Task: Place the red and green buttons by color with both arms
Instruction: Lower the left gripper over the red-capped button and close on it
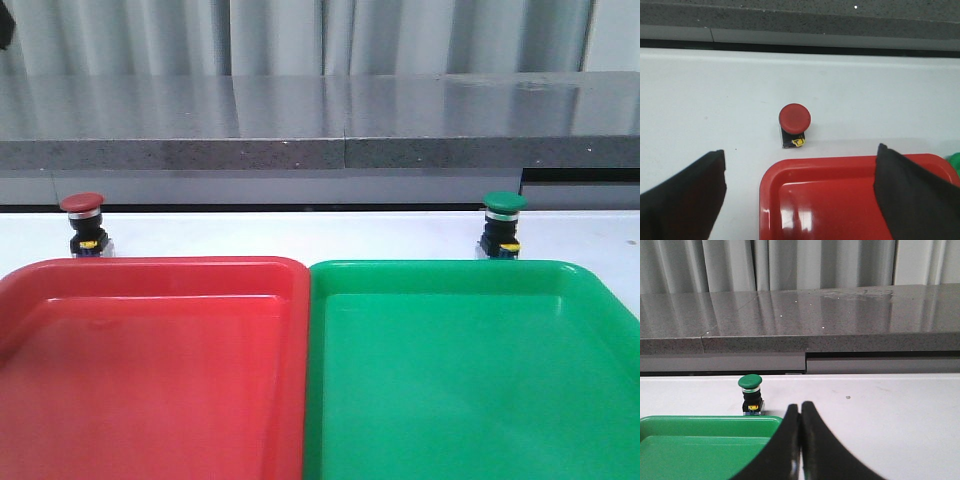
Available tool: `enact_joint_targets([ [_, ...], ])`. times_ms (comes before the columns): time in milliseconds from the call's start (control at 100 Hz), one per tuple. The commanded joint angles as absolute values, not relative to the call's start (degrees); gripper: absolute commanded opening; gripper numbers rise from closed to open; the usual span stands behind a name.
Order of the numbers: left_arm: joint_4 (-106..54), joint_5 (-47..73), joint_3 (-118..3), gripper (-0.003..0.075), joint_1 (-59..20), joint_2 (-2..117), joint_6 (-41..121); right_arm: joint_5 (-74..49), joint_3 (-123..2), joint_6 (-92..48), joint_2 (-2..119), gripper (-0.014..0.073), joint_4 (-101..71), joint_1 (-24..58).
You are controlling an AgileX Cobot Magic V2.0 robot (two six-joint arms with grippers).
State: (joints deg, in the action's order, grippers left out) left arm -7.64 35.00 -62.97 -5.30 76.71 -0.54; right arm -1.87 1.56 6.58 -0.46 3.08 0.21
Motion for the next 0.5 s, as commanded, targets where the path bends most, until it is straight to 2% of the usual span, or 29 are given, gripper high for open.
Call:
enact_joint_targets([
  [0, -8.6, 32.1, -68.5, 0.0566, -5.8, 81.0, -1.2, 2.5, 0.8, 6.2, -1.8, -0.0069, 3.7, -0.2],
  [230, -8.6, 34.0, -76.2, 0.0566, -6.9, 92.6, -1.2, 2.5, 0.8, 6.2, -1.8, -0.0069, 3.7, -0.2],
  [490, -8.5, 34.3, -79.4, 0.0566, -8.1, 101.1, -1.2, 2.5, 0.8, 6.2, -1.8, -0.0069, 3.7, -0.2],
])
